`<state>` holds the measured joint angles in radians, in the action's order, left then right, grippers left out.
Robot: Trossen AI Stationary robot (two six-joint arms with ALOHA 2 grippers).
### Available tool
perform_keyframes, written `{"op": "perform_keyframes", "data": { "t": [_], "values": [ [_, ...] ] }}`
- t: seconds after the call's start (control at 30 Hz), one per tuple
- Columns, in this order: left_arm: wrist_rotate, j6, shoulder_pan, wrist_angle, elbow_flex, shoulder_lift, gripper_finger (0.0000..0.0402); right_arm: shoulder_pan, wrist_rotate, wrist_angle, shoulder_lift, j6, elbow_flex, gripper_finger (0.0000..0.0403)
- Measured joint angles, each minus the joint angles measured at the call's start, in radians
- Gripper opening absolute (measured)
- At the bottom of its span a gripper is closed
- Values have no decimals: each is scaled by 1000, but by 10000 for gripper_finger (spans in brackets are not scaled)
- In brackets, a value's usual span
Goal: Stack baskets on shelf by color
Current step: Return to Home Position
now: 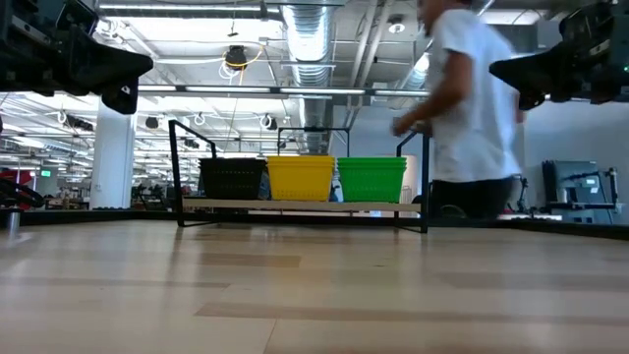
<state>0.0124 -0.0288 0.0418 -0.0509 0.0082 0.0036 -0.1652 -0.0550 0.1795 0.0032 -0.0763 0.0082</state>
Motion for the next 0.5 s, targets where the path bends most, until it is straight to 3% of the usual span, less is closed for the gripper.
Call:
{"op": "perform_keyframes", "data": {
  "t": [0.1, 0.5],
  "values": [
    [0, -2, 0, 0, -1, 0, 0, -13, -58, -56, 0, 54, 0, 43],
    [0, -18, 0, 11, -2, 0, 0, -13, -49, -78, 0, 73, -1, 43]
  ]
}}
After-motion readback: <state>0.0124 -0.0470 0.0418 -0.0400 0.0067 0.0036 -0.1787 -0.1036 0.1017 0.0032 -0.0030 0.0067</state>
